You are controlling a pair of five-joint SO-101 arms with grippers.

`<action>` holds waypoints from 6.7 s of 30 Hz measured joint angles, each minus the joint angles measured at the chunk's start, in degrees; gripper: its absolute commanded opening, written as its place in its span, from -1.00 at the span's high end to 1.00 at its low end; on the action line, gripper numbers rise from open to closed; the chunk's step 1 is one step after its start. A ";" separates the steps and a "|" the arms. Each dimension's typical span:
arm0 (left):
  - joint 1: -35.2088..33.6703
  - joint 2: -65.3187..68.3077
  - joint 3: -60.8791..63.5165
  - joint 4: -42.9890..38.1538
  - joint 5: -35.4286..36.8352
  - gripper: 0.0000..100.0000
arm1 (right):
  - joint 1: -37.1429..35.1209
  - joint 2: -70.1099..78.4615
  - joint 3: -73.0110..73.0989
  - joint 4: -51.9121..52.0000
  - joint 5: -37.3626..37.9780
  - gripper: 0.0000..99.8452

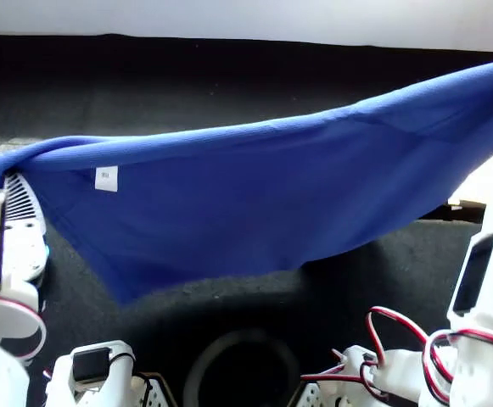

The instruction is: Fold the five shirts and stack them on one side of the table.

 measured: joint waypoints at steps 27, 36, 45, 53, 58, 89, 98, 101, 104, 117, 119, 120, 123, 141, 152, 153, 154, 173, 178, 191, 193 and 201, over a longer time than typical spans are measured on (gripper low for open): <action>0.00 -4.75 0.44 -0.70 0.00 0.98 | 0.44 -12.31 -0.53 -6.68 0.00 0.99; -0.26 -6.51 5.36 0.62 0.00 0.98 | 0.44 -12.57 2.46 -6.68 0.00 0.99; -5.71 -6.68 9.58 0.70 0.00 0.98 | 0.44 -11.34 4.31 -6.68 0.00 0.99; -5.71 -6.68 6.59 0.70 0.00 0.98 | 0.44 -12.75 4.75 -6.68 0.00 0.99; -5.80 -6.68 3.43 0.70 0.00 0.98 | 0.44 -16.00 4.75 -6.68 0.00 0.99; -5.63 5.36 40.26 -26.55 0.09 0.98 | -14.59 7.12 45.45 -23.65 0.00 0.99; -1.85 37.89 23.21 -32.70 0.09 0.98 | -17.58 22.77 45.98 -34.64 0.00 0.99; -1.85 48.00 13.01 -30.77 0.09 0.98 | -18.46 28.13 40.62 -35.60 0.00 0.99; -1.85 57.23 2.64 -26.81 0.09 0.98 | -19.34 33.85 33.93 -35.78 0.00 0.99; -1.32 86.24 -22.15 -19.16 0.09 0.98 | -20.66 56.35 27.34 -35.78 0.00 0.99; -0.88 89.41 -22.51 -18.37 0.00 0.98 | -21.19 58.90 27.25 -34.64 -0.09 0.99; -0.62 90.90 -22.51 -17.93 0.00 0.98 | -21.54 60.22 27.08 -33.67 -0.09 0.99; -0.26 94.95 -22.51 -17.23 0.00 0.98 | -22.24 64.18 26.90 -30.15 -0.09 0.99; 0.62 97.14 -28.48 3.78 0.00 0.98 | -19.34 68.40 13.10 -8.26 -0.09 0.99; 3.25 78.42 -4.13 7.21 0.00 0.98 | -16.00 66.11 2.90 13.19 -0.09 0.99; 3.52 75.96 -0.53 7.21 0.00 0.98 | -15.30 65.76 2.90 13.54 -0.09 0.99; 3.69 73.67 2.73 7.21 0.00 0.98 | -14.68 65.05 2.90 13.71 -0.09 0.99; 3.78 48.26 40.09 -0.26 -1.23 0.98 | -13.54 13.10 75.52 6.07 8.44 0.99; 3.78 48.09 45.45 -3.69 -2.64 0.98 | -13.45 2.99 86.15 5.98 12.22 0.99; 3.78 47.21 46.86 -1.76 -2.99 0.98 | -12.75 -7.12 88.44 11.52 16.62 0.99; 3.78 45.19 47.47 -1.05 -2.99 0.98 | -11.60 -7.12 88.44 11.52 16.62 0.99; 3.78 34.99 55.12 -1.05 -3.60 0.98 | -8.35 -7.12 87.03 13.45 19.08 0.99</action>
